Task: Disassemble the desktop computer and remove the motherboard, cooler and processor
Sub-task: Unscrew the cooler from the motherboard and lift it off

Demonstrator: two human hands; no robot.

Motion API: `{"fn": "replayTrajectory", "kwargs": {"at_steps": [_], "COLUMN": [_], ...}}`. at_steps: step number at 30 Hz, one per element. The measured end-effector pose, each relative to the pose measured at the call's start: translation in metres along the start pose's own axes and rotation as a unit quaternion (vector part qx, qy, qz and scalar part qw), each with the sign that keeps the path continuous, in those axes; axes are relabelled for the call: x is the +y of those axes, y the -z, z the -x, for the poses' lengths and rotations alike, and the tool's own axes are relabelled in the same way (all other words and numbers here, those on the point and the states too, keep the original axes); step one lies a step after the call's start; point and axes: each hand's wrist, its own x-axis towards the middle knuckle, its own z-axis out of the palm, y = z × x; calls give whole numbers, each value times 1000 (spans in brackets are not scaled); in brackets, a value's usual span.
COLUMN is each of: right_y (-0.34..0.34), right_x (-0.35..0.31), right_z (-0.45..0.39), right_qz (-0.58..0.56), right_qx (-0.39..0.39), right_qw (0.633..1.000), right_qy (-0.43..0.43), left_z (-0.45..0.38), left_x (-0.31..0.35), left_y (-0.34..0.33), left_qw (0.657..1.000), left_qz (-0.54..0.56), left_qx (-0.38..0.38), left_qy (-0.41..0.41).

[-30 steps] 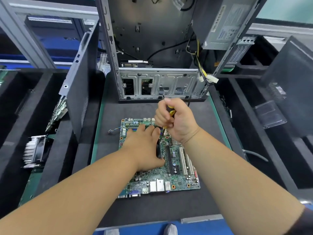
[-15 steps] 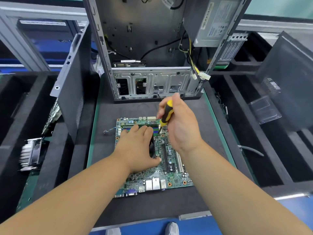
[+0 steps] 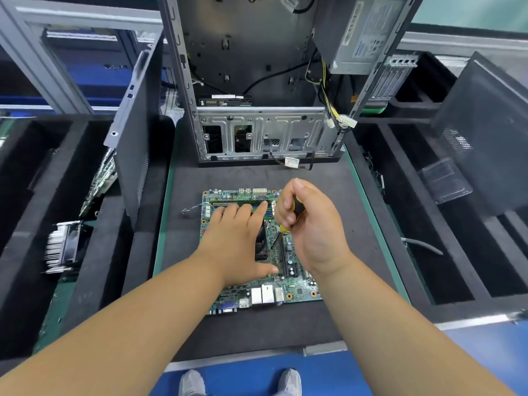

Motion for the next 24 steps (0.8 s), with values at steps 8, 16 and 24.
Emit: {"fn": "replayTrajectory", "kwargs": {"at_steps": [8, 16, 24], "right_y": [-3, -5, -6], "right_x": [0, 0, 12], "right_z": [2, 4, 0], "right_qz": [30, 88, 43], "right_qx": [-14, 27, -36], "right_qw": [999, 996, 998], "right_qy": [5, -10, 26], "left_z": [4, 2, -6], "left_x": [-2, 1, 6], "left_y": [-2, -1, -5], "left_qw": [1000, 996, 999], "left_qz": [21, 76, 32], "left_qx": [22, 46, 0], "left_qy": [5, 8, 22]}}
